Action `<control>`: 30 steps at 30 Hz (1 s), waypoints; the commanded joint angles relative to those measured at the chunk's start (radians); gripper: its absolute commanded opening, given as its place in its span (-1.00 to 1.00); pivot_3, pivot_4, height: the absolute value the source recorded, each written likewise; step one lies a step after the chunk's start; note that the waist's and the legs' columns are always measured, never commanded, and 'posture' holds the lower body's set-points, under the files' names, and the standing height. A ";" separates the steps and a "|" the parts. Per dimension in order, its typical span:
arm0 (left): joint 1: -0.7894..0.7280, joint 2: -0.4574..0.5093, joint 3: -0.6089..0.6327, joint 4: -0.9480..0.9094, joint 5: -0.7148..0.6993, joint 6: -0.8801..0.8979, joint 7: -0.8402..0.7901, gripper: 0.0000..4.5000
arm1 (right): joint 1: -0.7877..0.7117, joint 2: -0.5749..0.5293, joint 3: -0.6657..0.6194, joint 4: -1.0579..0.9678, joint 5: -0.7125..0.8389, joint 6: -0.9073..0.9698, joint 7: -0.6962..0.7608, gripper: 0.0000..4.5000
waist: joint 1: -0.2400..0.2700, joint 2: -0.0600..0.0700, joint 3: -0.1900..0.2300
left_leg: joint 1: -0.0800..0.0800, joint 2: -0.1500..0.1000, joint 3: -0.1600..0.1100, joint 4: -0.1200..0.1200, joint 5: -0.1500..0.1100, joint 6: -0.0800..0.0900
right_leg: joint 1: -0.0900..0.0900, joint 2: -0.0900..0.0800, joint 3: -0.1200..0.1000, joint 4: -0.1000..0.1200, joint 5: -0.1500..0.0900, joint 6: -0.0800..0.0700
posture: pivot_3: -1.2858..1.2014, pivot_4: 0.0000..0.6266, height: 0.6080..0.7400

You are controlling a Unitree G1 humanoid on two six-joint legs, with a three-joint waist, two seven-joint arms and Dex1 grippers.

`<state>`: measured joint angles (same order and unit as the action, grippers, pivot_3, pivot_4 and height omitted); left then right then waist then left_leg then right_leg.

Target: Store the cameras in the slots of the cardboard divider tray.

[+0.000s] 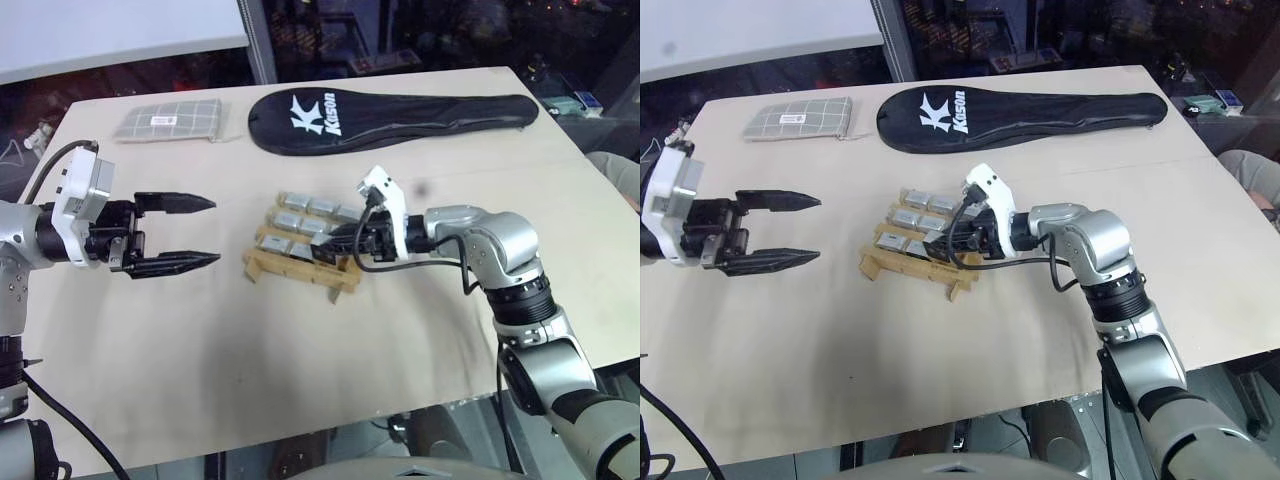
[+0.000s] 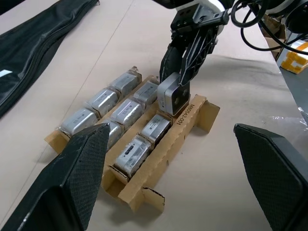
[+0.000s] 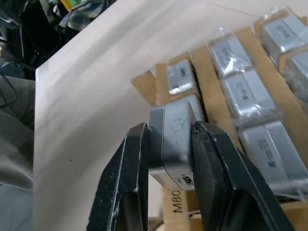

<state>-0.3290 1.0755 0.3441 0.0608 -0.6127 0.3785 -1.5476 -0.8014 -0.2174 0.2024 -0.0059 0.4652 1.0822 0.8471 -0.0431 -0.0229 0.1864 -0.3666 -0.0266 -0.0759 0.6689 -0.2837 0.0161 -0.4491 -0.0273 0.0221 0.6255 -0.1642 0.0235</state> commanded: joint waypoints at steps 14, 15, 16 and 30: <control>0.002 0.029 0.034 -0.026 -0.014 0.010 0.006 0.90 | 0.007 -0.047 0.099 0.015 -0.042 -0.143 0.036 -0.64 | 0.000 0.000 0.000 | 0.000 0.000 0.000 0.000 0.000 0.000 | 0.000 0.000 0.000 0.000 0.000 0.000 | 0.03 -0.52 1.00; 0.003 0.029 0.034 -0.028 -0.015 0.010 0.007 0.90 | 0.008 -0.048 0.100 0.016 -0.043 -0.150 0.037 -0.64 | 0.000 0.000 0.000 | 0.000 0.000 0.000 0.000 0.000 0.000 | 0.000 0.000 0.000 0.000 0.000 0.000 | 0.03 -0.52 1.00; 0.004 0.028 0.034 -0.029 -0.015 0.010 0.007 0.90 | 0.010 -0.051 0.101 0.017 -0.047 -0.159 0.038 -0.64 | 0.000 0.000 0.000 | 0.000 0.000 0.000 0.000 0.000 0.000 | 0.000 0.000 0.000 0.000 0.000 0.000 | 0.03 -0.52 1.00; 0.203 -0.010 0.180 -0.158 -0.068 0.080 0.073 0.90 | 0.227 -0.187 -0.179 -0.359 0.226 -0.096 0.079 0.53 | 0.004 0.000 0.000 | -0.002 0.000 -0.006 -0.001 0.000 0.000 | -0.001 -0.003 -0.001 -0.002 0.000 0.000 | 0.03 -0.52 1.00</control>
<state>-0.1362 1.0689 0.4694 -0.0413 -0.6424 0.4397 -1.4859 -0.5934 -0.3960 0.0546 -0.3092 0.6565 0.9985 0.9148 -0.0393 -0.0229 0.1864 -0.3690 -0.0276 -0.0828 0.6684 -0.2840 0.0164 -0.4496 -0.0313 0.0201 0.6231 -0.1642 0.0238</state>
